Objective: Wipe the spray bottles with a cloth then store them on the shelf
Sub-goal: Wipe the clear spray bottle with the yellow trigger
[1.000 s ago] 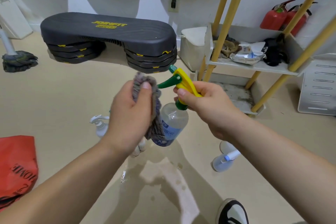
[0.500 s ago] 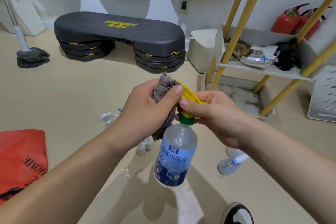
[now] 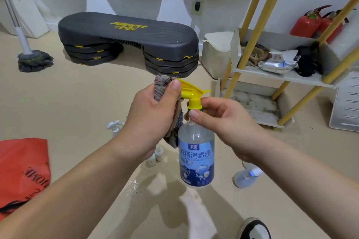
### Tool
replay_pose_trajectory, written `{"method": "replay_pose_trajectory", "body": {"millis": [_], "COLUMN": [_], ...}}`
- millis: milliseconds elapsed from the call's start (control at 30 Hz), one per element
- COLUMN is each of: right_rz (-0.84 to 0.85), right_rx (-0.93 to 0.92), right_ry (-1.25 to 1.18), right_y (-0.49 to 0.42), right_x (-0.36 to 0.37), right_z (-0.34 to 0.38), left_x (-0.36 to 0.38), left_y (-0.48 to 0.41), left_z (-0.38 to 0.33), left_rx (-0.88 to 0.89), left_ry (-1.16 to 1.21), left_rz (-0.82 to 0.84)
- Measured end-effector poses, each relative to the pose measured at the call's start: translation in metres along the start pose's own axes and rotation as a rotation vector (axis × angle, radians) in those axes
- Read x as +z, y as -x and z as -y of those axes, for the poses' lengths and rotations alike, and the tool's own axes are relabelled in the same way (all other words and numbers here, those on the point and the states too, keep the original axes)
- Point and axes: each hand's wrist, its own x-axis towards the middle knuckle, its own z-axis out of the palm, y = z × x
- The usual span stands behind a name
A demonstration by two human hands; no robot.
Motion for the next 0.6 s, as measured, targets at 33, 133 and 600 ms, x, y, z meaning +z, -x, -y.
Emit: {"method": "replay_pose_trajectory", "body": {"millis": [33,133,600], "right_rz": [-0.007,-0.066,0.128], "right_rx": [-0.002,0.011,-0.123], "right_ry": [0.002,0.022,0.55], "right_y": [0.001,-0.001,0.005], "right_x": [0.0,-0.001,0.008], "right_z": [0.0,-0.002,0.0], "left_x": [0.0,0.0,-0.029], "left_y": [0.0,-0.002,-0.016], "left_z": [0.002,0.003,0.015], "left_rx": [-0.02,-0.085,0.477], "left_ry": [0.016,0.062,-0.767], "left_rz": [0.005,-0.022,0.45]}}
